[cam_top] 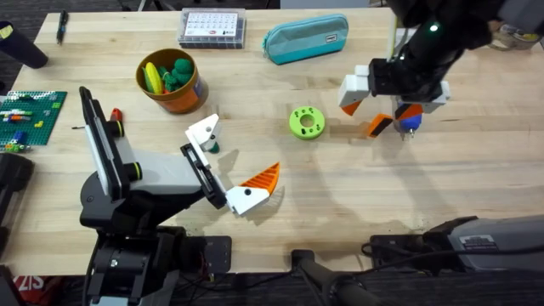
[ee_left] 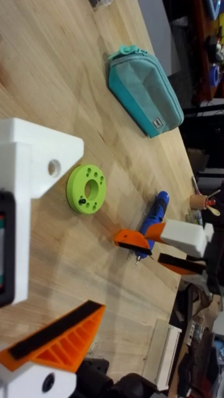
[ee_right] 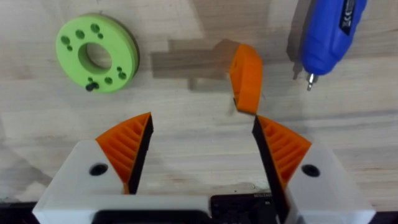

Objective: Pick up the gripper from the table and insert it into the empty holder that is missing its gripper. Then pick up a screw, insert it into the mounting hole, and use the screwdriver to tighten it. Finally, clean up the table by picking up the vegetable and placing it into the bucket.

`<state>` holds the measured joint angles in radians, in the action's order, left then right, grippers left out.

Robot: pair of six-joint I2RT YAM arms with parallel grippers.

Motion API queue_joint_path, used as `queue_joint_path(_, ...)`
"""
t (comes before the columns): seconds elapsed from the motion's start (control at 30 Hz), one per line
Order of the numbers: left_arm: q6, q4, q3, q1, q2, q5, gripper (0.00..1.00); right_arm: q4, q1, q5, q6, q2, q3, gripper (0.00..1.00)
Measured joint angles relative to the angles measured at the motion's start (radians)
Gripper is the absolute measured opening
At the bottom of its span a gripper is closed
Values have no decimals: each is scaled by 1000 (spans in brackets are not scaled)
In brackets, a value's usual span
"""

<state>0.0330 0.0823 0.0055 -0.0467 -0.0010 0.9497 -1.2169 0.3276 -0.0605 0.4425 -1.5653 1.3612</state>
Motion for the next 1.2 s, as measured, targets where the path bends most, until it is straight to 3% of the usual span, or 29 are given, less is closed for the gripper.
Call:
queue_joint_path(0.3, 1, -3, 0, 0, 2, -1, 985, -68, 5, -80, 8, 0, 61, 963)
queue_joint_path(0.57, 1, -3, 0, 0, 2, -3, 985, -79, 6, -156, 95, 154, 135, 963)
queue_joint_path(0.67, 1, -3, 0, 0, 2, -3, 985, -36, 9, -164, 142, 158, 99, 963)
queue_joint_path(0.97, 1, 0, 0, 0, 2, -3, 985, 80, 37, -164, 216, 146, -154, 963)
queue_joint_path(1.2, 1, 0, 0, 0, 2, -3, 985, 150, 36, -164, 239, 146, -233, 963)
